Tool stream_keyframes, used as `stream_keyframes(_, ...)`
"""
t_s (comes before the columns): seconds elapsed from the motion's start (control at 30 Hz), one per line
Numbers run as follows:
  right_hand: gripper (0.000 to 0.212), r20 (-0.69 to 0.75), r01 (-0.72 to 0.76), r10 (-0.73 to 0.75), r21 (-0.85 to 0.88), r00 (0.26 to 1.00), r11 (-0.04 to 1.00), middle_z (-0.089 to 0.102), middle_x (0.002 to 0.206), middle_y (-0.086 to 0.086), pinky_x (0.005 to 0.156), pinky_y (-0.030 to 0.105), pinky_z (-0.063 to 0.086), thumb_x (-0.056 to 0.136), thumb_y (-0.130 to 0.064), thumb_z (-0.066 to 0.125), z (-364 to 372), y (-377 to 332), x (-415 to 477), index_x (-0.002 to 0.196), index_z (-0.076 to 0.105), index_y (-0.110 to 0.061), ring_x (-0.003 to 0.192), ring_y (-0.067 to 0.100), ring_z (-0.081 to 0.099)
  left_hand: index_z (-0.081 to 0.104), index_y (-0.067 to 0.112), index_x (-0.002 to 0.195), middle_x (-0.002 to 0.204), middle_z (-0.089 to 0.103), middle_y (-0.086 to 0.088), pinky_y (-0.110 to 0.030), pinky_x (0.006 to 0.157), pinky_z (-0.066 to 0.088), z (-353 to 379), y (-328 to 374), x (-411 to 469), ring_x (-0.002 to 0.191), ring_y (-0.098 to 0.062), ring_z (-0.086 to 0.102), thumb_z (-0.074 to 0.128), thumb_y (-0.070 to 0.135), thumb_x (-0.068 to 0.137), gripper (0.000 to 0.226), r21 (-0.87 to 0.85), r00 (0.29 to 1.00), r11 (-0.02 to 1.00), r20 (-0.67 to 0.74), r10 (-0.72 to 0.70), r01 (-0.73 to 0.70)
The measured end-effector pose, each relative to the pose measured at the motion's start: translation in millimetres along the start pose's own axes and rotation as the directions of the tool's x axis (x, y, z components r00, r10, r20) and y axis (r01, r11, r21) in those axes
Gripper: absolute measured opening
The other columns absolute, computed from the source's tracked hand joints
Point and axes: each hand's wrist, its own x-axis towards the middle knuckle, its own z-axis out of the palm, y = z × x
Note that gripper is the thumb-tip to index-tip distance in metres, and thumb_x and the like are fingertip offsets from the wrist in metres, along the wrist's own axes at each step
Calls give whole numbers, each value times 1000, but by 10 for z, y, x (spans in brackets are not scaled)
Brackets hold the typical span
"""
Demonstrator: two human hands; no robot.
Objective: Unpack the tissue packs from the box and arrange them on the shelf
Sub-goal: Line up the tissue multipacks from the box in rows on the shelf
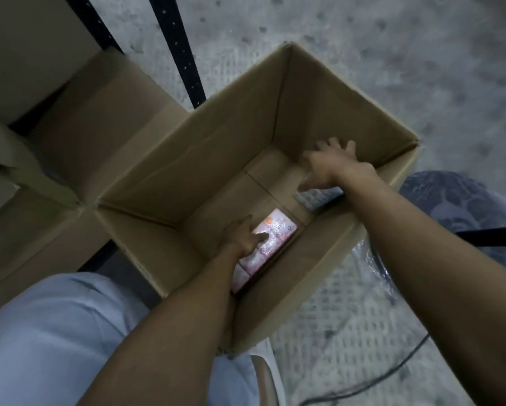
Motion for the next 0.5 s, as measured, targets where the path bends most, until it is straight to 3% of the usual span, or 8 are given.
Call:
stream_keyframes(0.13,71,62,-26,30,-60,998,998,43,137,13,103,50,23,71,-63,68,23,5,52,128,51,-26,130,36,27,27,32,148,151,40,-2,-45,107,37,185,-91,146,132,-29,44,55,71,64,96,54,995,998,91,-34,29)
stream_keyframes(0.3,65,157,-42,51,-66,986,997,49,133,11,101,52,24,69,-57,74,38,-14,68,122,56,-24,129,36,27,34,37,142,141,49,-4,-46,101,43,331,-182,276,122,-29,51,53,77,45,107,31,997,999,62,-34,32)
stream_keyframes(0.5,70,204,-36,28,38,979,999,49,130,14,98,47,44,61,-45,84,43,-20,111,123,58,-23,122,39,37,44,35,137,133,43,-8,-31,91,39,334,-169,281,121,-27,42,71,64,67,80,32,993,999,119,-10,6)
